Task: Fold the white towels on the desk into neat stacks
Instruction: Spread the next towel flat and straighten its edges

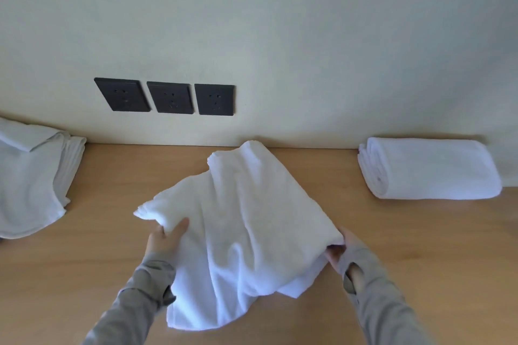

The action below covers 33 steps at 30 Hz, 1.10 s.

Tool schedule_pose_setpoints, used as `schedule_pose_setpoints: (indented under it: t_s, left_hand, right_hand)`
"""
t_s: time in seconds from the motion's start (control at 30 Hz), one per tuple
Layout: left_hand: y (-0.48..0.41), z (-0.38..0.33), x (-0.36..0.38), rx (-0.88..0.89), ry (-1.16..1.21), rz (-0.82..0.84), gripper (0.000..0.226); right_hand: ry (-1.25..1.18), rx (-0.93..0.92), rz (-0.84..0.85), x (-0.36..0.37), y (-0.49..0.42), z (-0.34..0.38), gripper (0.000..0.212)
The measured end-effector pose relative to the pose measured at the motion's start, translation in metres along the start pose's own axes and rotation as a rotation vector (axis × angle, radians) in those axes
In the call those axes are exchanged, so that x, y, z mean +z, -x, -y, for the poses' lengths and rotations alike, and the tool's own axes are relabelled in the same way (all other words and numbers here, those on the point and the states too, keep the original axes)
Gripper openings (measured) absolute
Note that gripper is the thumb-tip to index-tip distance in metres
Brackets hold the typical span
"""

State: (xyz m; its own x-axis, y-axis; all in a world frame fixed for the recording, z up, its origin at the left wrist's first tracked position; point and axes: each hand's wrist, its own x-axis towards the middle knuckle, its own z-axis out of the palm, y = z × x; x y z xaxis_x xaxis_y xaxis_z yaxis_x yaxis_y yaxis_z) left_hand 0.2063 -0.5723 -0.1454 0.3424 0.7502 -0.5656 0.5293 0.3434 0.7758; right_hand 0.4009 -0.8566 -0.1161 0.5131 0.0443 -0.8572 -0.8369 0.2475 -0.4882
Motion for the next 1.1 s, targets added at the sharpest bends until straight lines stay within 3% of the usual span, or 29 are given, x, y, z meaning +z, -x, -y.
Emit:
schedule_pose_setpoints:
  t_s: [0.1,0.23,0.3,0.4,0.57,0.63,0.7,0.8,0.9,0.97,1.03,1.1]
  left_hand:
    - [0.012,-0.039,-0.007,0.178,-0.059,0.002,0.045]
    - [0.019,-0.086,-0.028,0.342,-0.239,-0.059,0.068]
    - [0.015,-0.095,-0.044,0.361,-0.293,-0.11,0.07]
    - [-0.004,-0.088,-0.075,0.365,-0.354,-0.187,0.067]
    - [-0.051,-0.042,-0.114,0.232,-0.486,-0.181,0.072]
    - [-0.066,-0.018,-0.121,0.137,-0.557,-0.202,0.067]
    - [-0.076,0.003,-0.125,0.056,-0.565,-0.23,0.072]
    - [-0.081,0.018,-0.121,0.009,-0.573,-0.198,0.086]
    - [-0.081,0.025,-0.113,0.031,-0.6,-0.184,0.074]
    - [-0.079,0.029,-0.11,0.046,-0.607,-0.212,0.068]
    - [-0.077,0.033,-0.108,0.057,-0.606,-0.236,0.062]
    - [-0.077,0.034,-0.107,0.072,-0.586,-0.253,0.057]
  right_hand:
    - [0.19,-0.185,0.063,0.03,0.027,0.03,0.021]
    - [0.329,-0.798,0.066,0.04,0.085,0.048,0.016]
    - [0.323,-0.958,0.079,0.03,0.111,0.043,0.02]
    - [0.259,-0.891,0.034,-0.003,0.107,0.004,0.018]
    - [0.148,-0.219,-0.038,-0.057,0.048,-0.093,0.018]
    - [0.257,-0.106,-0.124,-0.074,0.029,-0.112,0.019]
    - [0.436,-0.194,-0.268,-0.092,0.017,-0.111,0.029]
    - [0.751,-0.489,-0.43,-0.098,0.011,-0.082,0.023]
    - [0.98,-0.873,-0.443,-0.089,-0.002,-0.045,0.022]
    - [1.06,-1.045,-0.632,-0.078,-0.01,-0.021,0.031]
    - [1.026,-1.045,-0.803,-0.068,-0.018,0.004,0.046]
    - [1.061,-0.917,-0.814,-0.065,-0.029,0.028,0.056]
